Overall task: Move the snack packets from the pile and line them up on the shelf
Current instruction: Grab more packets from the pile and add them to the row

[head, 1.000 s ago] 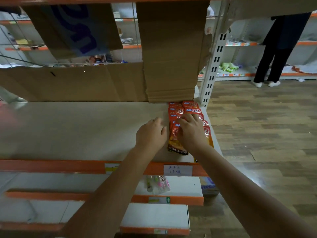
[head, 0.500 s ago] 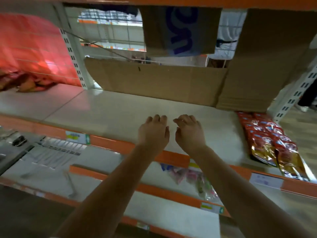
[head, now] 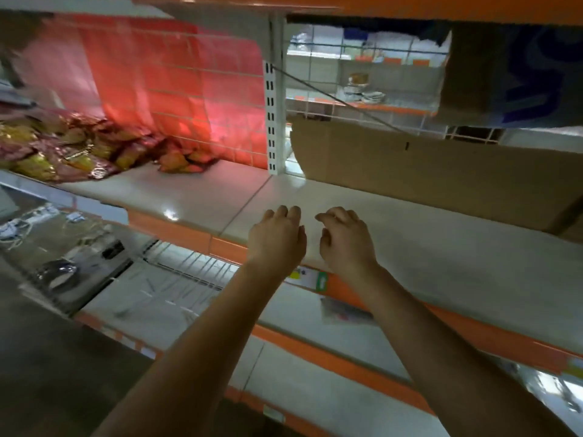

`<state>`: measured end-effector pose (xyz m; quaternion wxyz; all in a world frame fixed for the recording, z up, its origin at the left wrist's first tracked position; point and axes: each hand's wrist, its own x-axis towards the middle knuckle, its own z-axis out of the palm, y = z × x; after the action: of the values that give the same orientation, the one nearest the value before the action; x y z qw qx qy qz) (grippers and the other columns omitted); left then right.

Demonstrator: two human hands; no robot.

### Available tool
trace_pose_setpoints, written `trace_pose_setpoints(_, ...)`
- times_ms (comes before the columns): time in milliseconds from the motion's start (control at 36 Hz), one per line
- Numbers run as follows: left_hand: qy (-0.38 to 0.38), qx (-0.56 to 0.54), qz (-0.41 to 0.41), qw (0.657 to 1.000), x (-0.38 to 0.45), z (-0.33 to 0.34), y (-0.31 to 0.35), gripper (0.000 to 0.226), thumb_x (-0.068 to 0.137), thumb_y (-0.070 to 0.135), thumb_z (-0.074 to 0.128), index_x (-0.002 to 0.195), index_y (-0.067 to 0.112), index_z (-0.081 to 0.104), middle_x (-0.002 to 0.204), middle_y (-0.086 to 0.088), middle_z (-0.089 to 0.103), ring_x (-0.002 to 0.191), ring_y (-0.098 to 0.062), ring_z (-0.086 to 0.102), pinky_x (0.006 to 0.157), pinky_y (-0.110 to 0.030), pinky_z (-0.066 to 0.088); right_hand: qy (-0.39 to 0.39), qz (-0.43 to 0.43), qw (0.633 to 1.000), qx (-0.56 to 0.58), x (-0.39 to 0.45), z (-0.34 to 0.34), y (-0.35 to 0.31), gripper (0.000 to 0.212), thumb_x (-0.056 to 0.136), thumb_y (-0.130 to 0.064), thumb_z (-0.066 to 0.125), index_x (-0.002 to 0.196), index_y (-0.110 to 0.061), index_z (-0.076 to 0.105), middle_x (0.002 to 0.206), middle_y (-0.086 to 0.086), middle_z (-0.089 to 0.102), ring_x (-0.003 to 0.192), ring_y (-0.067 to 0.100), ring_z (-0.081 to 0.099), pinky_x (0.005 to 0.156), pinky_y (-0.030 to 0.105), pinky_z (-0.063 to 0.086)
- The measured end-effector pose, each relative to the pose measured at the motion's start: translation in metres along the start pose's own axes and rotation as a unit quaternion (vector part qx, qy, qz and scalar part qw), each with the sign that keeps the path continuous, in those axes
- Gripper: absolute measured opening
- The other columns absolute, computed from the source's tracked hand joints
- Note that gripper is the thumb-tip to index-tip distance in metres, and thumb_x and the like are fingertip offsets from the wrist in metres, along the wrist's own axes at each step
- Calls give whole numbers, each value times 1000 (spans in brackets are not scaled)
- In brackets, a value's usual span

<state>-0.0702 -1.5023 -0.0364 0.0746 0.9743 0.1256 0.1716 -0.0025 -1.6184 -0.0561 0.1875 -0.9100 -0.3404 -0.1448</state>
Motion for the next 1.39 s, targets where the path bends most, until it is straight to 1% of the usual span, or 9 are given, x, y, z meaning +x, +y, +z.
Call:
trace_pose_setpoints(389, 17, 2, -43, 999, 62, -19, -244, 33, 97, 26, 41, 124, 9, 48, 117, -10, 55, 109, -28, 49, 80, -35, 43, 17, -19, 999, 39, 147, 125, -169, 38, 92, -11, 46, 129, -15, 56, 130, 5, 54, 117, 23, 47, 100, 33, 37)
trace_pose_setpoints(667, -6, -2, -61, 998, 109, -32, -418, 35, 96, 26, 43, 127, 10, 47, 121, -9, 53, 114, -28, 47, 82, -37, 44, 7, -45, 997, 64, 241, 206, -277, 39, 73, -1, 54, 109, -8, 68, 108, 13, 64, 97, 37, 58, 78, 42, 51)
trace_pose_setpoints(778, -34, -7, -34, 999, 128, -35, -491, 36, 96, 24, 44, 130, 13, 46, 122, -9, 55, 111, -28, 52, 82, -34, 43, 14, -11, 998, 60, 275, 240, -319, 26, 69, 3, 57, 92, -2, 70, 94, 16, 64, 85, 38, 61, 71, 38, 49)
trace_pose_setpoints(889, -80, 24, -39, 996, 148, -38, -555, 38, 95, 27, 45, 129, 11, 44, 121, -10, 53, 113, -29, 49, 81, -34, 42, 20, 7, 997, 69, 305, 275, -362, 23, 66, 5, 59, 85, -1, 70, 87, 17, 63, 83, 39, 58, 72, 42, 50)
trace_pose_setpoints(1000, -126, 39, -30, 991, 162, -32, -598, 39, 94, 31, 45, 128, 12, 45, 126, -10, 49, 118, -30, 43, 85, -39, 44, -38, 60, 996, 58, 329, 300, -393, 27, 86, -10, 50, 108, -8, 65, 104, 10, 58, 100, 31, 51, 81, 40, 44)
trace_pose_setpoints(1083, -131, 7, 4, 991, 167, -24, -616, 42, 91, 35, 50, 126, 11, 47, 127, -12, 47, 122, -31, 36, 89, -39, 42, -26, 100, 993, 60, 338, 312, -408, 27, 94, -25, 48, 111, -11, 63, 110, 6, 56, 102, 25, 47, 87, 39, 41)
trace_pose_setpoints(1167, -124, -45, 13, 991, 172, -19, -628, 44, 86, 34, 60, 123, 11, 50, 124, -13, 46, 119, -30, 36, 90, -38, 40, -20, 155, 984, 81, 344, 323, -414, 29, 89, -40, 56, 103, -15, 57, 103, 2, 56, 99, 22, 47, 84, 36, 40)
trace_pose_setpoints(1306, -126, -64, 19, 990, 180, -17, -636, 56, 80, 38, 68, 127, 17, 45, 125, -9, 46, 118, -27, 38, 93, -34, 36, -34, 207, 973, 98, 347, 325, -415, 56, 81, -47, 64, 128, -23, 47, 126, -1, 52, 116, 21, 43, 94, 37, 36)
trace_pose_setpoints(1389, -134, -48, 22, 990, 183, -17, -638, 65, 79, 42, 68, 133, 19, 40, 128, -8, 46, 119, -27, 40, 95, -36, 38, -56, 242, 966, 74, 349, 323, -414, 62, 80, -50, 64, 133, -26, 43, 129, 1, 48, 122, 23, 39, 97, 38, 32)
